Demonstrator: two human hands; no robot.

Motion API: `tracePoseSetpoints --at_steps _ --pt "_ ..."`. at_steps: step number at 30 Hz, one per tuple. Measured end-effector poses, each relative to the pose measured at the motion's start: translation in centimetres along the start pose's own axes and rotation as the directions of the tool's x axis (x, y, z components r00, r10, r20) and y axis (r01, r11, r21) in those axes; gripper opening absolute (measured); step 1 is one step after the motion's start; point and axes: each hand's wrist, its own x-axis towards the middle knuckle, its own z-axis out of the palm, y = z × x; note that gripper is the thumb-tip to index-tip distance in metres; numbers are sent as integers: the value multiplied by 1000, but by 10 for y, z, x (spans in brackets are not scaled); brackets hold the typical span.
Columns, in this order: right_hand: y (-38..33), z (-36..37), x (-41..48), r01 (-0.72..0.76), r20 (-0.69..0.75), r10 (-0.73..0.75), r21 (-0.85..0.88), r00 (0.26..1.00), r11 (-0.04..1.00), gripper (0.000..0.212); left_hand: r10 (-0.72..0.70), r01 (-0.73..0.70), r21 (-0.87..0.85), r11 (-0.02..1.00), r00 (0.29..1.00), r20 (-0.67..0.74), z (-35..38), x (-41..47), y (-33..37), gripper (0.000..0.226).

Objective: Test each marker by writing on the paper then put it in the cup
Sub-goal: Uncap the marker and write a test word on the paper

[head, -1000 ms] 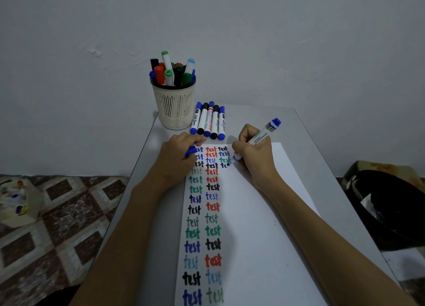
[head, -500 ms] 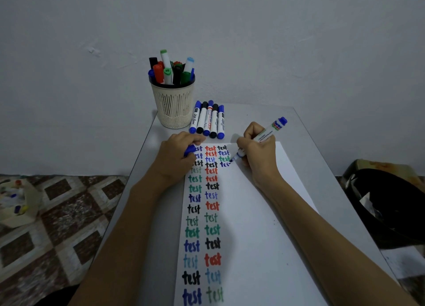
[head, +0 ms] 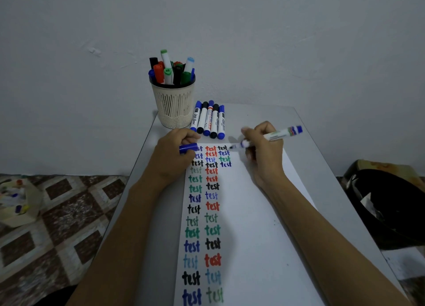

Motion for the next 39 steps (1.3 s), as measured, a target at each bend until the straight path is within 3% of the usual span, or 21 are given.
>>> tracePoseSetpoints --at_steps 3,7,11,19,23,26,30,34,39 --pt "-4 -1 1 -68 23 66 130 998 989 29 -31 25 -120 993 998 -49 0 2 9 26" --pt "-13 1 2 -164 128 133 275 983 947 7 -79 67 -328 942 997 -22 -1 3 15 23" --pt "-16 -1 3 -164 165 128 227 978 960 7 -117 100 -441 892 993 -12 -3 2 17 22" --pt "-9 -4 6 -151 206 119 148 971 977 6 -89 113 -474 873 993 74 -4 2 19 20" --pt "-9 -3 7 -225 277 204 47 939 973 14 -67 125 -480 868 988 137 -2 0 20 21" --pt "-14 -5 8 -236 278 233 -25 932 972 13 -142 190 -516 835 981 131 -4 0 20 22" --pt "-21 -17 16 -78 225 151 -303 962 950 24 -246 305 -577 758 952 180 -5 -3 20 25" --pt "-18 -25 18 78 333 120 -524 935 848 25 -259 358 -616 701 933 248 -8 -5 22 22" --pt "-14 -20 14 150 428 141 -577 893 803 23 -262 320 -527 788 948 183 -5 -8 23 17"
